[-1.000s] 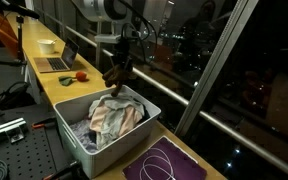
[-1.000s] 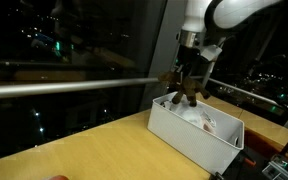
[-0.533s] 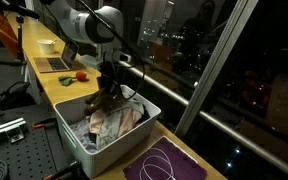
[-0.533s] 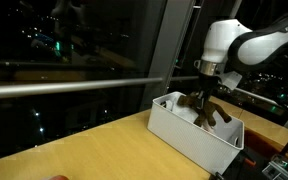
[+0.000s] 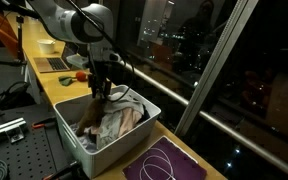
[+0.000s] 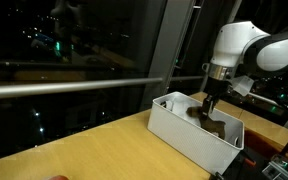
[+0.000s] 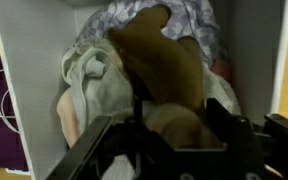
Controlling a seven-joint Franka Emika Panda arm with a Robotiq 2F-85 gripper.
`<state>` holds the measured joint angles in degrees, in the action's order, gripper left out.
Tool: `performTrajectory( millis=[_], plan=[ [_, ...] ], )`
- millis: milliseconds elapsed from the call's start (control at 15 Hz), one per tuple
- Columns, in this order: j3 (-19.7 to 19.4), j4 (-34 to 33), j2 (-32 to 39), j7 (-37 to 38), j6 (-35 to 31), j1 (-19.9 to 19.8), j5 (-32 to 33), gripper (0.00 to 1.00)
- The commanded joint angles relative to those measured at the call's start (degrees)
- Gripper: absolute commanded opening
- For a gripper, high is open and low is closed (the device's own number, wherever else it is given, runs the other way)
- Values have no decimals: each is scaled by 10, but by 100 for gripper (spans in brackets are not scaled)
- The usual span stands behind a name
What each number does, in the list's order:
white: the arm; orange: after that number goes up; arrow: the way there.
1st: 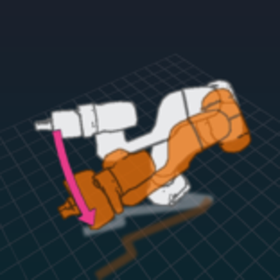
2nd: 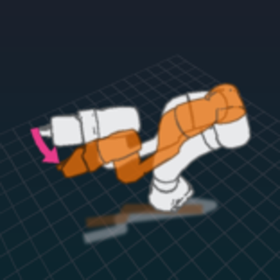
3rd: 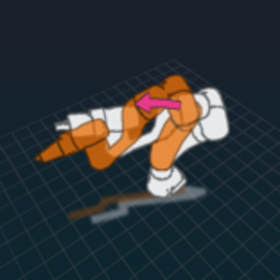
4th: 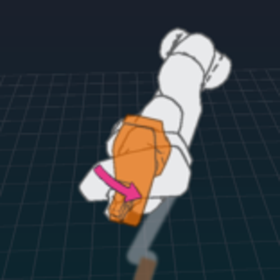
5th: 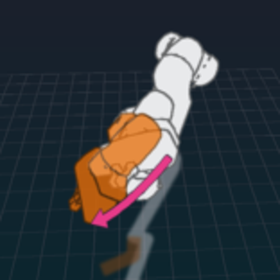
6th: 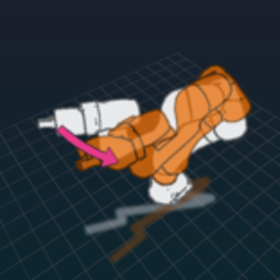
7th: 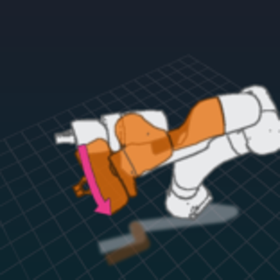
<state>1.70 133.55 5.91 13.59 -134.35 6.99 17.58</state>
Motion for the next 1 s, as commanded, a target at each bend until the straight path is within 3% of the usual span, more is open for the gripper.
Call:
performTrajectory(
  millis=[0, 133, 467, 933],
  plan=[
    [36, -2, -62, 55, 38, 31, 36, 98],
    [65, -31, -60, 75, 61, 47, 50, 100],
    [129, -183, 54, 105, 109, 103, 94, 100],
    [117, -408, 252, 63, 114, 205, 128, 100]
  ],
)
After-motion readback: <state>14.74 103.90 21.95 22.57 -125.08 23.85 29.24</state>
